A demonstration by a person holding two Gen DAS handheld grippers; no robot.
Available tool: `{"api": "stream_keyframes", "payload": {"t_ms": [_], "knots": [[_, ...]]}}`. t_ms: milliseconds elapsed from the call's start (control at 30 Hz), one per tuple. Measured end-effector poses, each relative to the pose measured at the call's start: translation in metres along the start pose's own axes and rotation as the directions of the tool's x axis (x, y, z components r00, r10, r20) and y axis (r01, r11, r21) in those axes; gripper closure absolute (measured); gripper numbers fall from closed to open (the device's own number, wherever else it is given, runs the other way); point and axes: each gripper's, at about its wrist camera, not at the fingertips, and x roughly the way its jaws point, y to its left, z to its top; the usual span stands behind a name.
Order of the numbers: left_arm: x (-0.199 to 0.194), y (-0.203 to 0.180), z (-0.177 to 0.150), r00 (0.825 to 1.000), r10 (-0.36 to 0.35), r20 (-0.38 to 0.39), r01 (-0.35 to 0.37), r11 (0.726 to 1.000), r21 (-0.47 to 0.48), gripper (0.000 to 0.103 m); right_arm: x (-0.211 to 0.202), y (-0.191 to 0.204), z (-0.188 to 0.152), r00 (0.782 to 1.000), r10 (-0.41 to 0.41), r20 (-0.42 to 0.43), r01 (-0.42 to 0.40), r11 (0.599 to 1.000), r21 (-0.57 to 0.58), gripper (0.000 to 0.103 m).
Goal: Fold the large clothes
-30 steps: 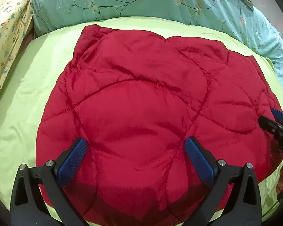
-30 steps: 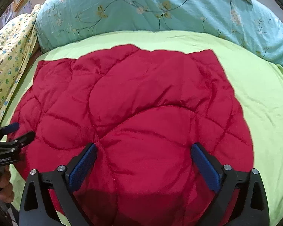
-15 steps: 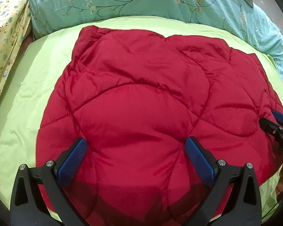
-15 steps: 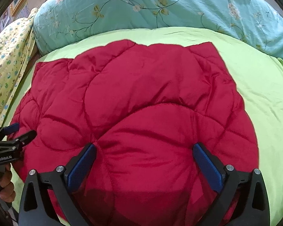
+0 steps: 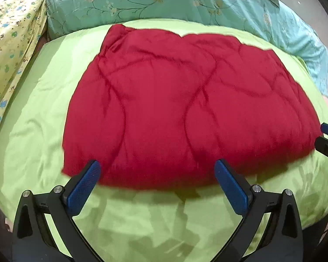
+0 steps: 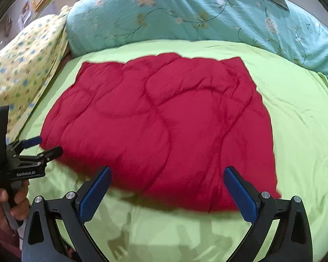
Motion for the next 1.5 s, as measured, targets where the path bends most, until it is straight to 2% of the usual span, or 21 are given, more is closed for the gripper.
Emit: {"api": "stream_keyframes", "payload": {"t_ms": [200,300,500,700,1000,1500], "knots": [[-0.011,-0.001,-0.030,0.999,0.024,-0.028,-0.023,0.999,0.027,0.000,-0.007,0.013,-0.038,0.999,-0.008,-0.051,0.007,1.000,-0.021,0.001],[-0.019,-0.003,-0.036,0.999,0.021,-0.036,-0.020,0.999,0.027,0.000,-0.014,0.018,-0.046,0.998,-0.006,-0.066,0.004,1.000,-0.022,0.001],[-0.059,-0.013,-0.025,1.000,0.002,0.031,-0.003,0.999,0.052,0.000,-0.049,0.030,-0.035,0.999,-0.010,-0.036,0.008,0.999,-0.032,0.001],[-0.083,-0.021,-0.012,0.996,0.021,0.090,-0.028,0.997,0.079,0.000,-0.071,0.039,-0.021,1.000,-0.020,0.016,0.020,0.998,-0.060,0.001],[-0.062,-0.025,-0.004,0.997,0.049,0.053,-0.052,0.997,0.056,0.000,-0.035,0.027,-0.014,1.000,-0.012,-0.029,0.013,1.000,0.018,0.001],[-0.041,-0.029,0.012,0.997,0.055,0.046,-0.056,0.998,0.025,0.000,0.000,0.020,0.004,0.999,-0.017,-0.039,0.019,0.999,0.049,0.001]]}}
